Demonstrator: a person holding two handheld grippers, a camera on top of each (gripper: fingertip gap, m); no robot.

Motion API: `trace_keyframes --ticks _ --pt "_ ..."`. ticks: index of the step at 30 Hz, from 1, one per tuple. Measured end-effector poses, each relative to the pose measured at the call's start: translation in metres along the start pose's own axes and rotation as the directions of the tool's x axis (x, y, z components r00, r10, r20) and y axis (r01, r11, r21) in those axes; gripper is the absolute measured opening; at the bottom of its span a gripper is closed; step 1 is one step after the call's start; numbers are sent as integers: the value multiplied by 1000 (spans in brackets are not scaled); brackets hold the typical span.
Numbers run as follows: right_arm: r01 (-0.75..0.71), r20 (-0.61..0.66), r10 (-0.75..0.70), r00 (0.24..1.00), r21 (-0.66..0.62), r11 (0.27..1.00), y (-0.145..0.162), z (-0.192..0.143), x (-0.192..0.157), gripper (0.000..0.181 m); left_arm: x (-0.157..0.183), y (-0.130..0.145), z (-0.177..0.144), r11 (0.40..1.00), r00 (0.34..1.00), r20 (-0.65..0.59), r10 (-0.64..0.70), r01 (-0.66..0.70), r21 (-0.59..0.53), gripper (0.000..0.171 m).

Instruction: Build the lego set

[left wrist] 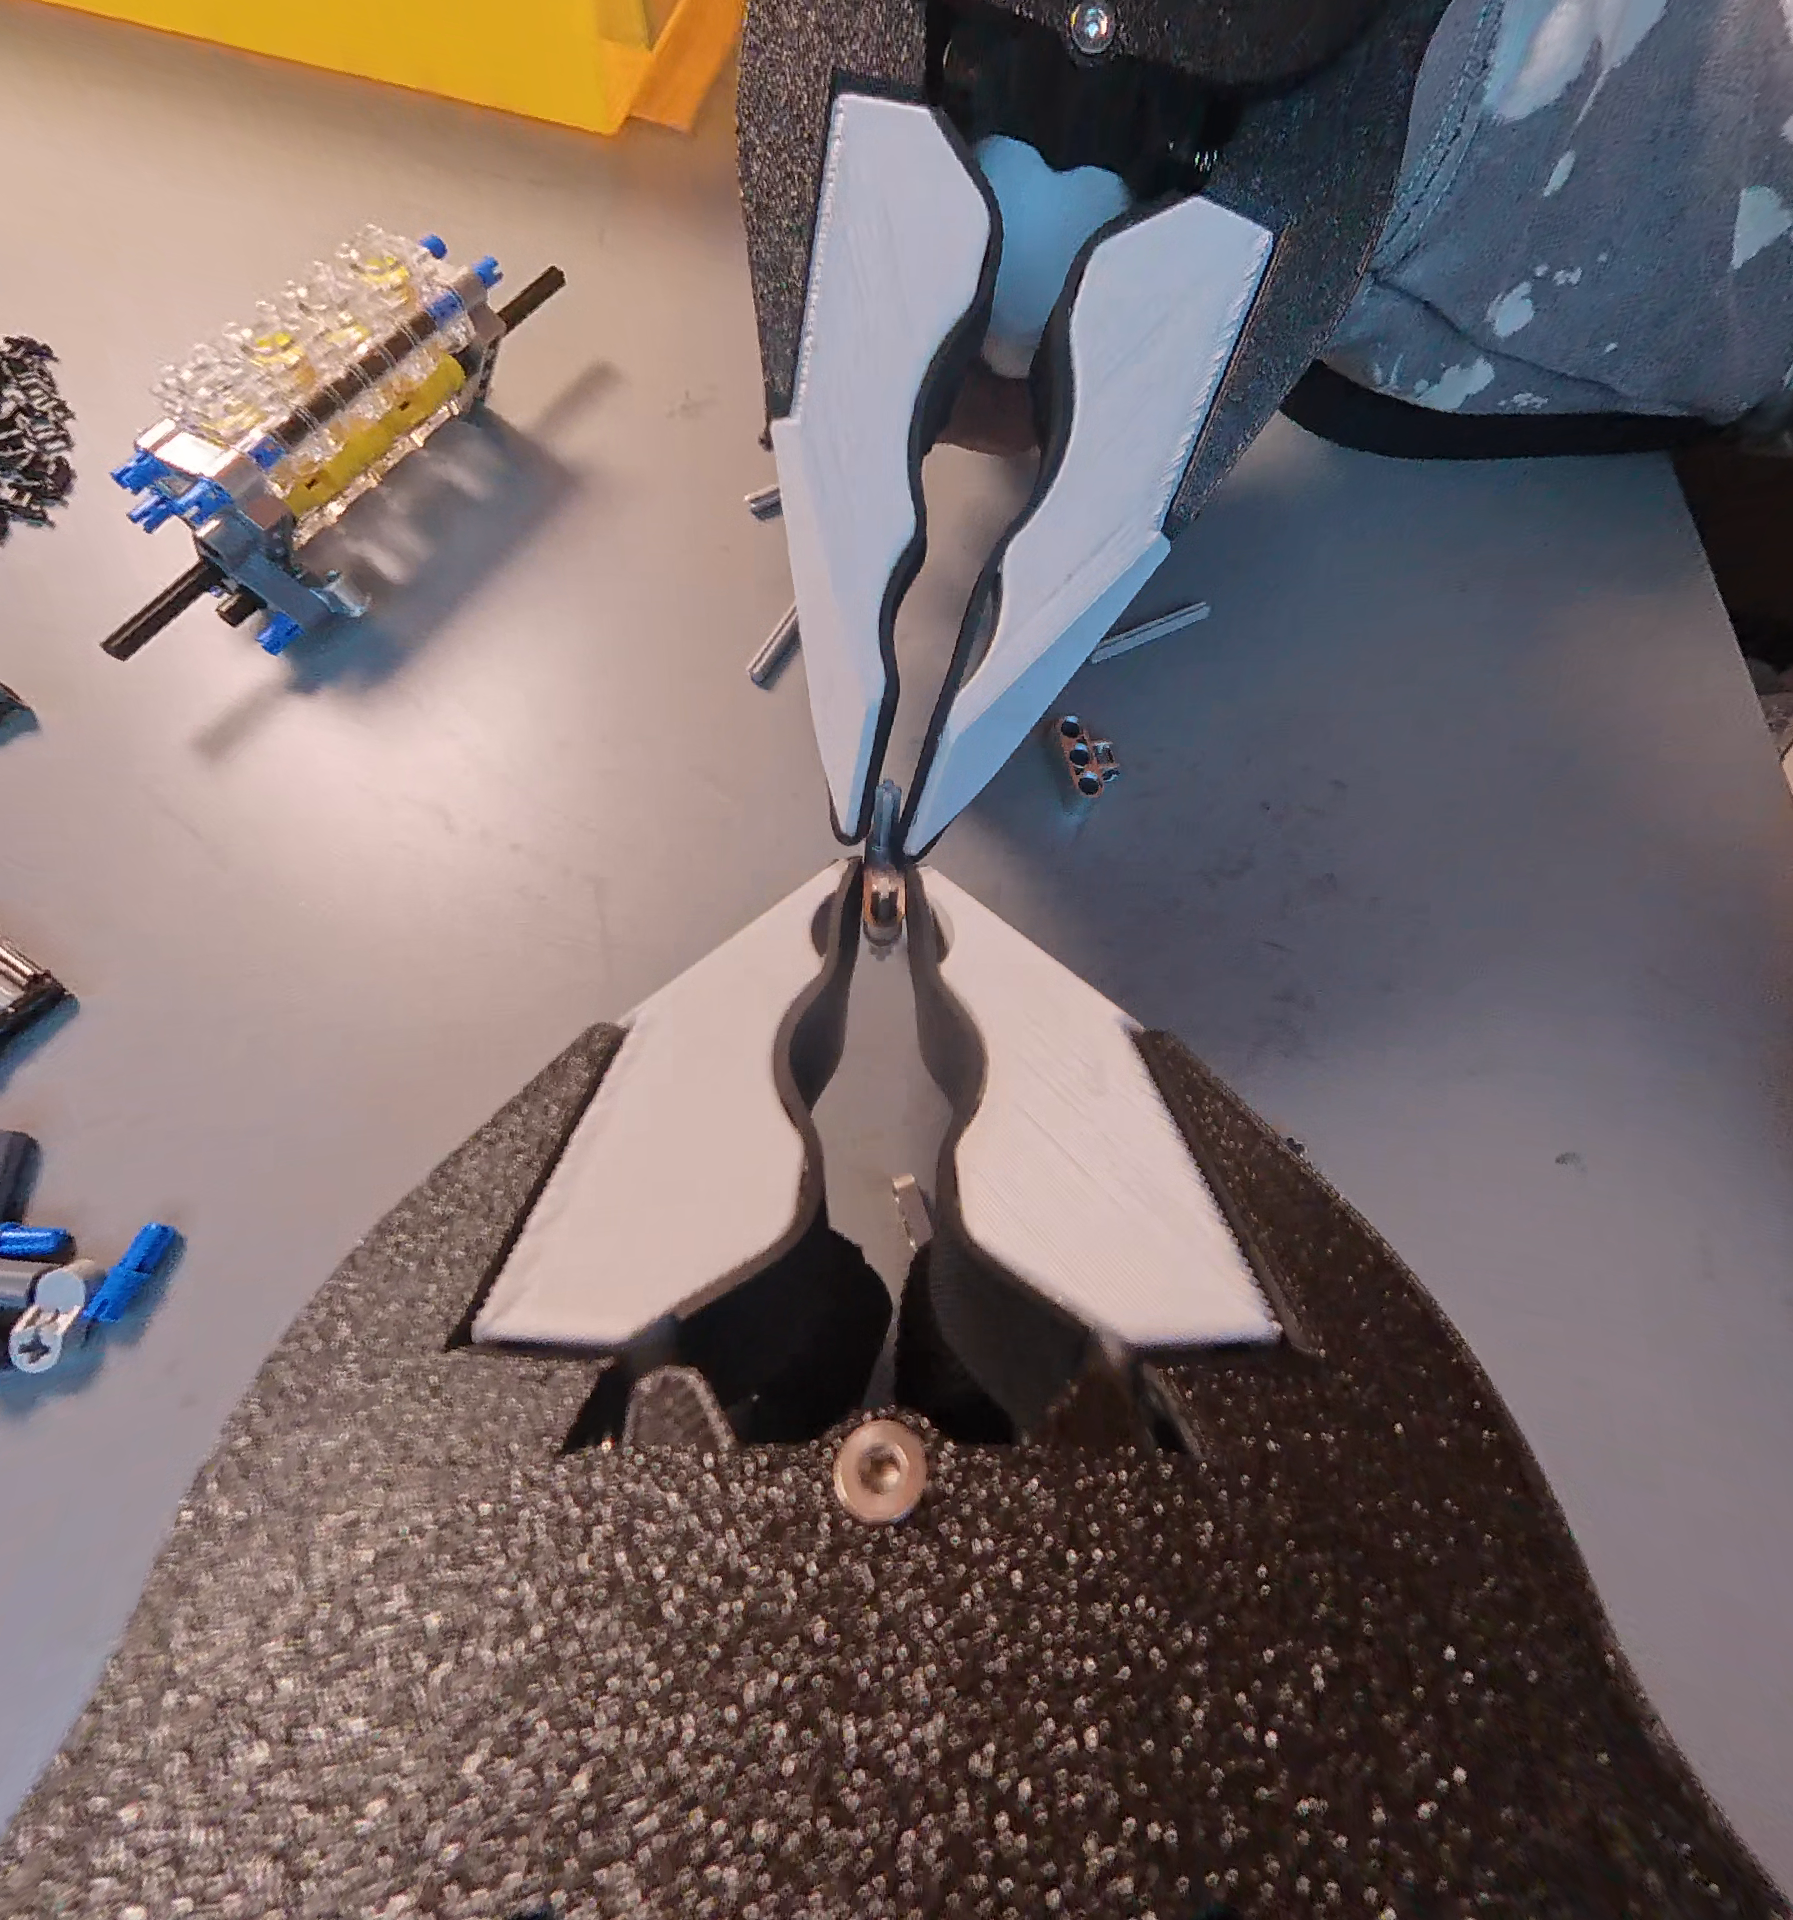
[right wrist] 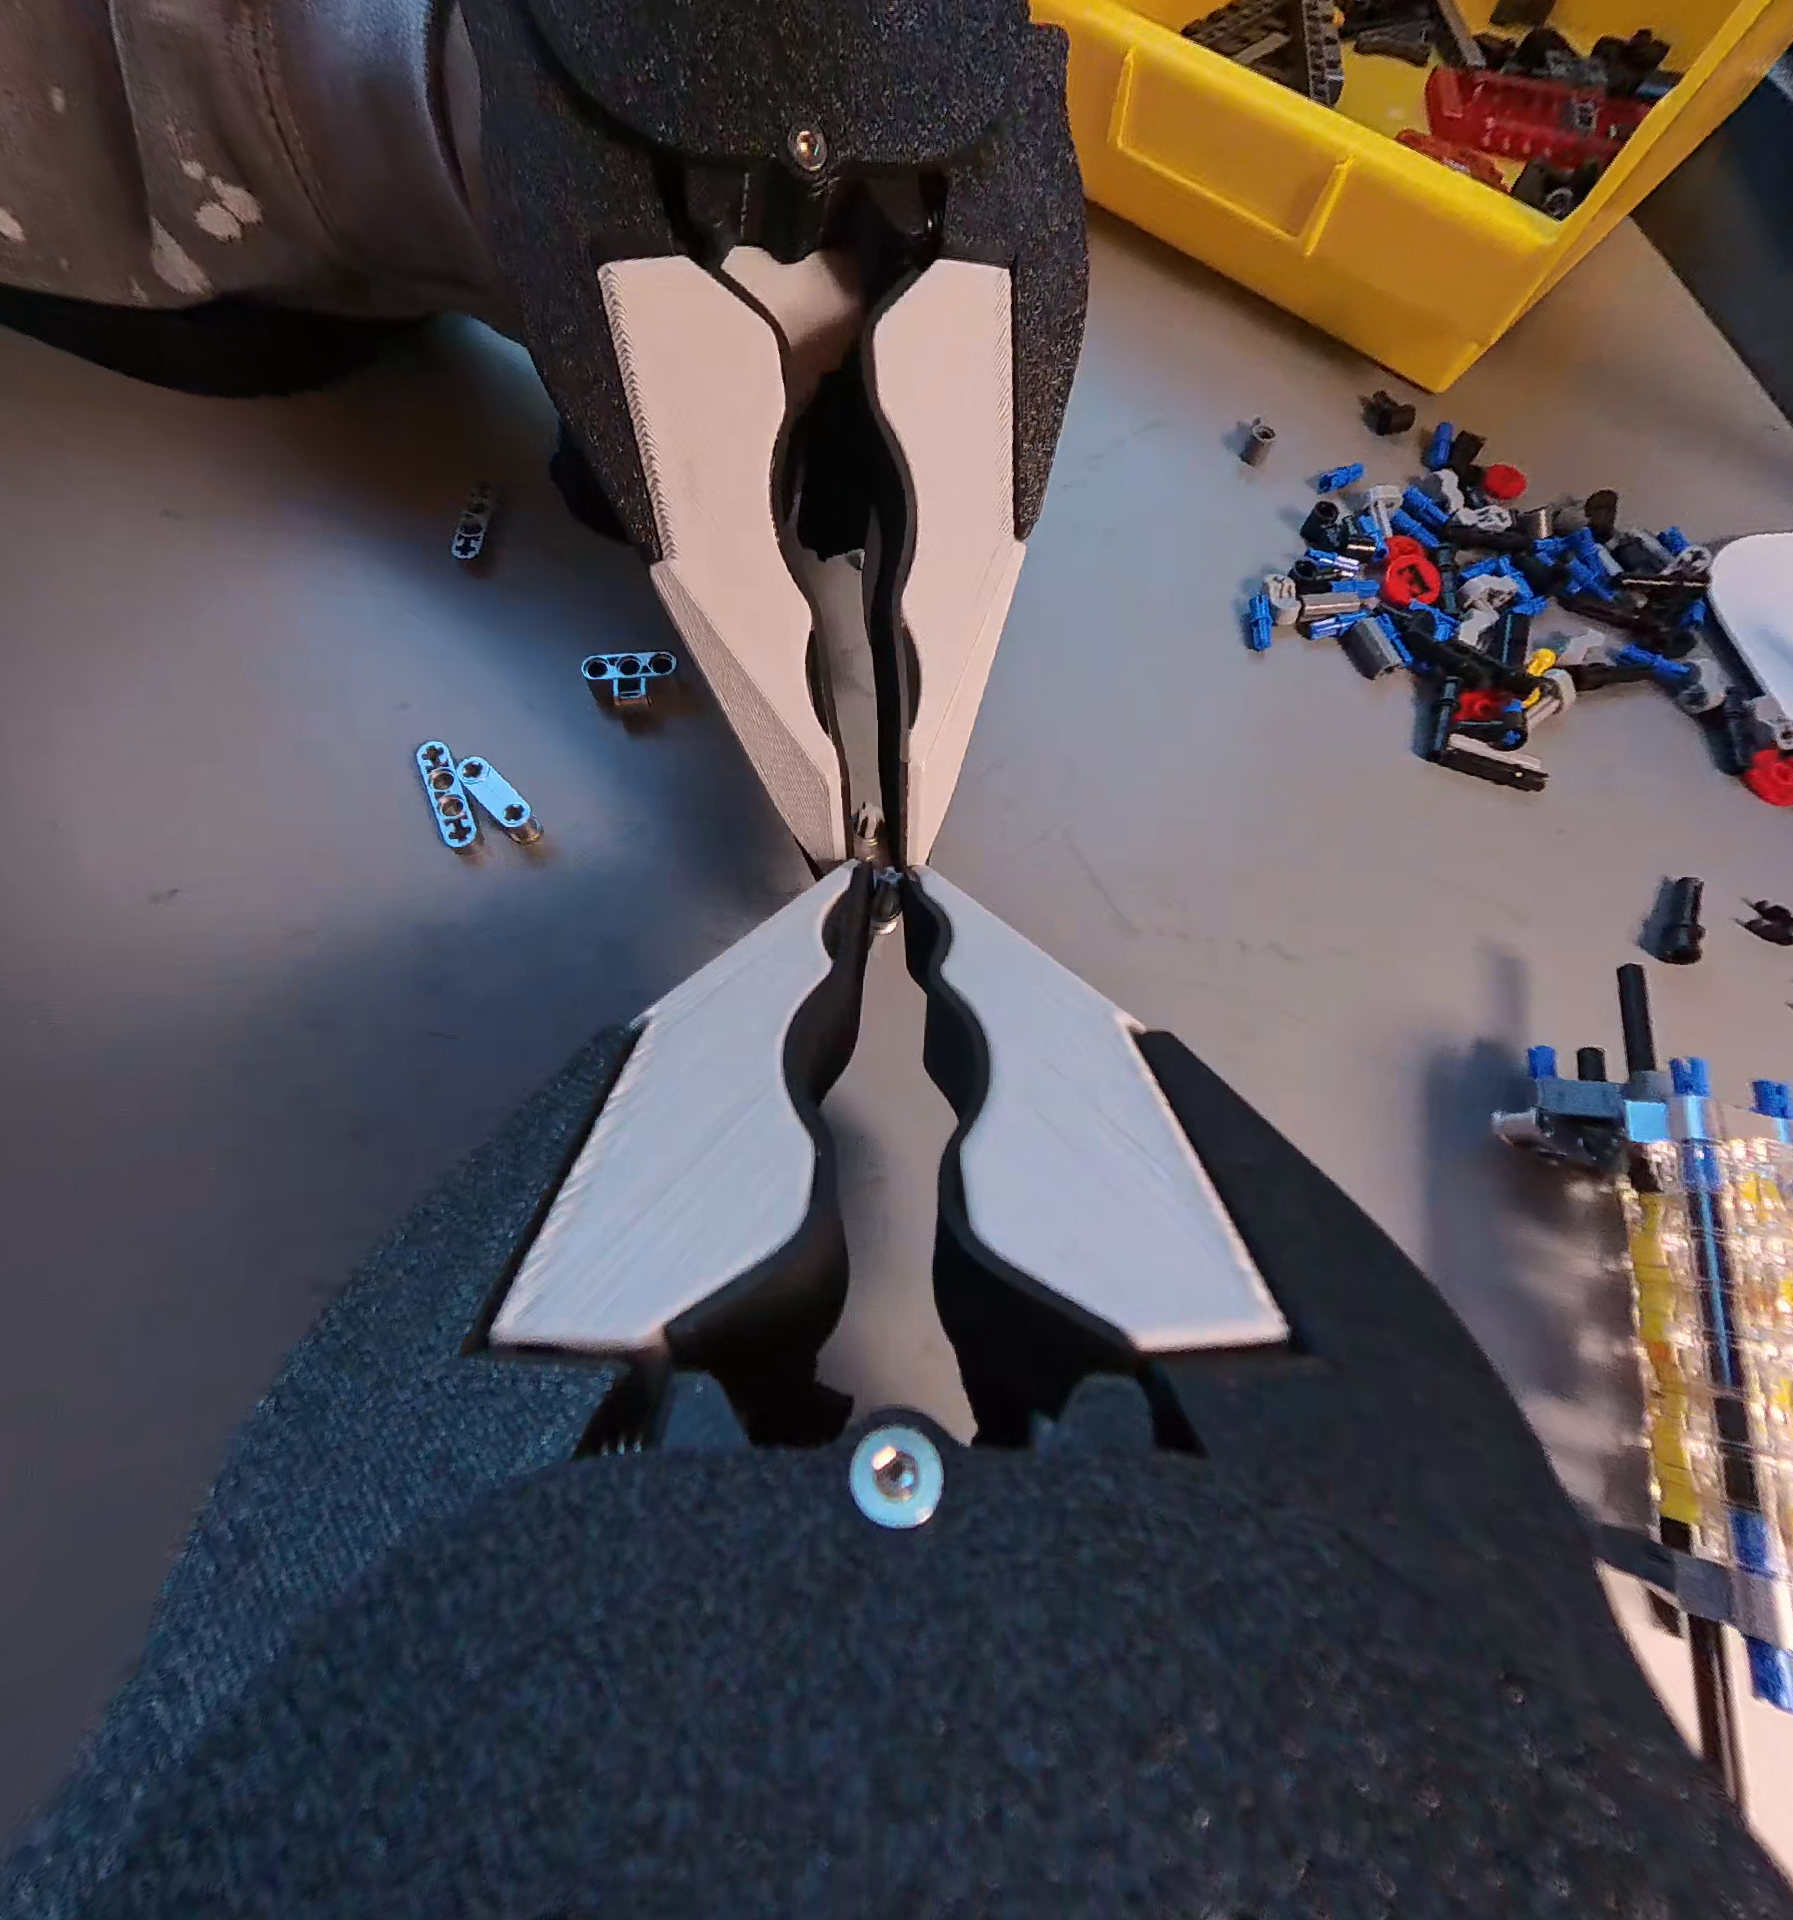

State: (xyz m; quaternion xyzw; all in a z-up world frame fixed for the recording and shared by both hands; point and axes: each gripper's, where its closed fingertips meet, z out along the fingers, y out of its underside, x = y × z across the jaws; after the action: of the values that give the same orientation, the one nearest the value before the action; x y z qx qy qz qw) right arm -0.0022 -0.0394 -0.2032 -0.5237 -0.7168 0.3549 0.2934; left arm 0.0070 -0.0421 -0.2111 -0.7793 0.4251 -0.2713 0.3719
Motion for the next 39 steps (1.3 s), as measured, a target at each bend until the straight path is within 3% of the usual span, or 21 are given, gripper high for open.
trace_keyframes --ticks 6,10,15,18,24,27,30,35,39 --pt "-2 -3 2 1000 5 1000 -3 0 1 3 -1 -2 -2 1000 1000 13 11 -12 5 6" --pt "-23 13 24 1000 -37 999 7 9 -1 3 -1 11 6 998 1000 10 -2 2 -55 6" --pt "-34 9 34 999 9 999 -3 1 0 3 -1 0 -1 1000 1000 8 -16 16 -10 6" --pt "-25 4 25 1000 -58 998 9 6 0 3 -2 12 7 997 1000 25 3 -1 -78 6" --pt "-45 1 45 999 14 999 -6 -2 2 3 -3 -1 -1 999 999 49 11 -9 -40 6" --pt "-36 4 36 999 -62 997 10 4 0 2 -3 13 6 995 999 48 9 -4 -103 6" --pt "-52 11 52 999 -38 998 7 4 0 0 -4 11 3 996 999 37 -13 16 -90 6" --pt "-122 21 122 992 39 992 -4 -6 6 5 -4 -3 -11 981 978 -80 -191 194 31 6" --pt "-160 68 154 986 95 983 -13 -12 4 11 -2 -24 -29 907 898 -273 -346 394 147 6"
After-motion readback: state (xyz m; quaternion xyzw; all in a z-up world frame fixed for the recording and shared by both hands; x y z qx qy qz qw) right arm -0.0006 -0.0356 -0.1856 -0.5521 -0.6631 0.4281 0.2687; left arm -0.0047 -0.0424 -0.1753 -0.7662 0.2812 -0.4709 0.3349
